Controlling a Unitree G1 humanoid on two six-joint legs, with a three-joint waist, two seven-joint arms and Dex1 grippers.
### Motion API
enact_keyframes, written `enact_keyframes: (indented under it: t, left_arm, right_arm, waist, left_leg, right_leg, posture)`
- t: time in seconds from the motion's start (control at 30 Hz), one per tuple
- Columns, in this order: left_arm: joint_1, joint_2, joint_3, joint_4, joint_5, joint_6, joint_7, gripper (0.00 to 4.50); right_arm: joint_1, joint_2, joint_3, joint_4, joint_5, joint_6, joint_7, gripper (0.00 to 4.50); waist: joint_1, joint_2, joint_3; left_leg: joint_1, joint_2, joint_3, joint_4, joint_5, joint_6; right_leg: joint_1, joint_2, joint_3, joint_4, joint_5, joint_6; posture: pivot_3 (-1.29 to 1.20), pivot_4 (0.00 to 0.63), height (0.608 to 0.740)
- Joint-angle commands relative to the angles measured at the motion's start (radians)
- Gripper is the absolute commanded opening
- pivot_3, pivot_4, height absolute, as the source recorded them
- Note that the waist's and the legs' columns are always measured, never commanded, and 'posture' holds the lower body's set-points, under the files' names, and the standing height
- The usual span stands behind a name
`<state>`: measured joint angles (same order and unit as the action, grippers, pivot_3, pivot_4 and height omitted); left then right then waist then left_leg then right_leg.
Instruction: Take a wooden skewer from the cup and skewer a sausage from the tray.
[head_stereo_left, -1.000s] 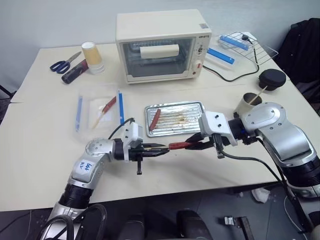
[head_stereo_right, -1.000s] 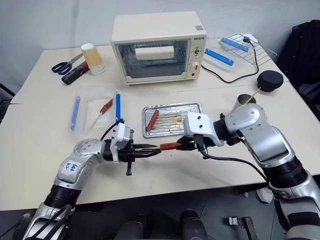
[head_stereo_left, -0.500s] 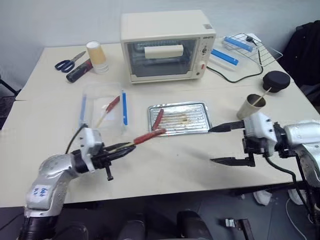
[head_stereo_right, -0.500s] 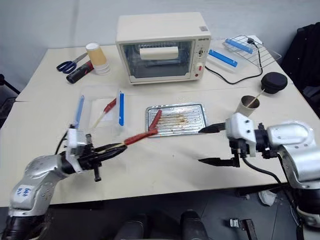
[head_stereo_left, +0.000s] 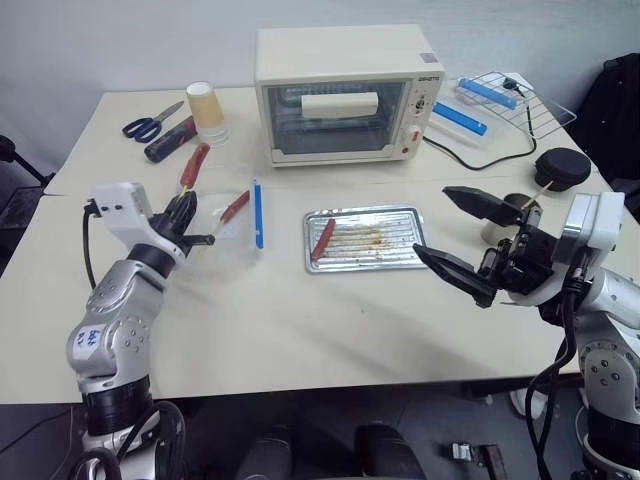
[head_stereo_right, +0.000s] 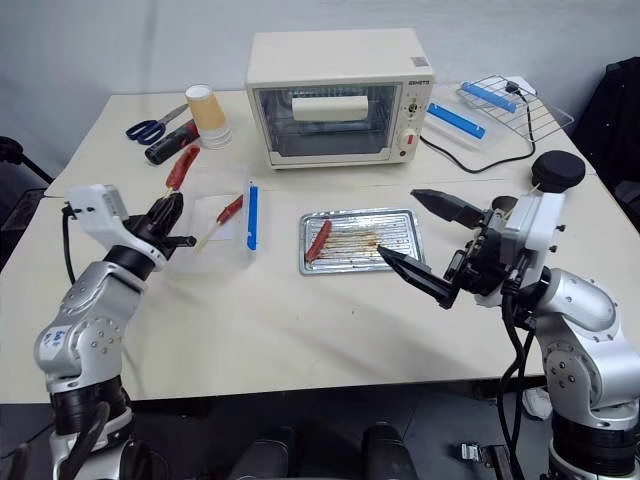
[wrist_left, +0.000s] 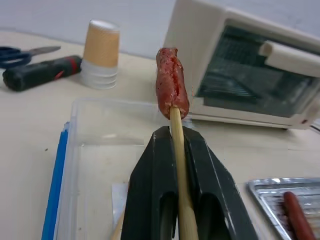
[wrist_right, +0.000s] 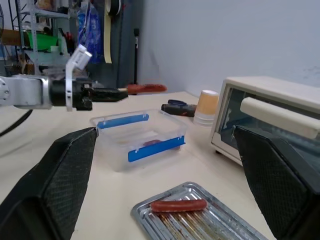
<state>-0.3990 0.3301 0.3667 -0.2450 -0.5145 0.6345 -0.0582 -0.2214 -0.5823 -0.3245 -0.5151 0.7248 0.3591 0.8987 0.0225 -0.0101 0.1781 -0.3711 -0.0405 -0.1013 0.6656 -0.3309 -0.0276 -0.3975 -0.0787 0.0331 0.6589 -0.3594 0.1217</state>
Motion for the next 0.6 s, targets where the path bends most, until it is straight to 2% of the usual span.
enact_keyframes:
  t: [0.03,0.13,0.23,0.3,0.47,0.53,0.57,0.6]
  left_arm:
    - [-0.024,0.021,-0.019,0.015,0.044,0.015,0.026,0.00]
    - [-0.032,0.027,-0.034,0.014,0.060,0.056,0.040,0.00]
    - [-0.039,0.039,-0.046,-0.004,0.057,0.085,0.021,0.71]
    - [-0.040,0.045,-0.053,-0.009,0.057,0.085,0.006,1.37]
    - [-0.045,0.069,-0.018,-0.003,0.011,0.016,-0.094,2.72]
    - [-0.031,0.130,-0.010,-0.030,-0.061,-0.019,-0.275,3.29]
    - [-0.006,0.199,-0.012,-0.043,-0.095,-0.040,-0.421,3.52]
    - [0.019,0.258,-0.017,-0.049,-0.110,-0.064,-0.539,3.52]
  right_arm:
    - [0.027,-0.033,-0.003,-0.060,-0.004,-0.041,0.020,4.49]
    - [0.046,-0.052,0.009,-0.062,-0.013,-0.058,0.037,4.49]
    - [0.037,-0.065,0.015,-0.041,-0.024,-0.078,0.049,4.50]
    - [0.028,-0.068,0.016,-0.025,-0.027,-0.088,0.053,4.50]
    - [0.012,-0.064,0.023,-0.002,0.002,-0.078,0.061,4.50]
    - [0.000,-0.051,0.017,-0.002,0.072,-0.035,0.038,4.50]
    - [-0.006,-0.058,0.026,-0.002,0.086,-0.028,0.057,4.50]
    - [-0.010,-0.065,0.032,-0.003,0.105,-0.017,0.071,4.50]
  waist:
    - [-0.002,0.000,0.000]
    - [-0.003,0.000,0.000]
    - [-0.001,0.000,0.000]
    - [0.000,0.000,0.000]
    - [0.000,0.000,0.000]
    - [-0.002,0.000,0.000]
    - [-0.004,-0.001,0.000]
    - [-0.010,-0.001,0.000]
  left_leg:
    - [0.000,0.000,0.000,0.000,0.000,0.000]
    - [0.000,0.001,0.000,-0.001,0.000,0.000]
    - [0.000,0.001,0.001,0.000,0.000,0.000]
    - [0.000,0.001,0.000,0.000,0.000,0.000]
    - [0.000,0.001,0.000,0.000,0.000,0.000]
    - [0.000,0.001,0.000,0.000,0.000,0.000]
    - [0.000,0.002,0.000,0.000,0.000,0.000]
    - [0.000,0.002,0.000,-0.001,0.000,0.000]
  right_leg:
    - [0.000,0.000,0.000,0.000,0.000,0.000]
    - [-0.001,0.000,0.000,0.000,0.000,0.000]
    - [-0.001,0.000,0.001,0.000,0.000,0.000]
    - [0.000,0.000,0.001,0.000,0.000,0.000]
    - [0.000,-0.001,0.000,0.000,0.000,0.000]
    - [0.000,-0.001,0.000,0.000,0.000,0.000]
    - [-0.001,-0.001,0.000,0.000,0.000,0.000]
    - [-0.001,-0.001,0.000,-0.001,0.000,0.000]
  posture:
    - [0.00,0.150,0.740]
    - [0.00,0.150,0.740]
    - [0.00,0.150,0.740]
    - [0.00,0.150,0.740]
    - [0.00,0.150,0.740]
    - [0.00,0.150,0.740]
    - [0.00,0.150,0.740]
    - [0.00,0.150,0.740]
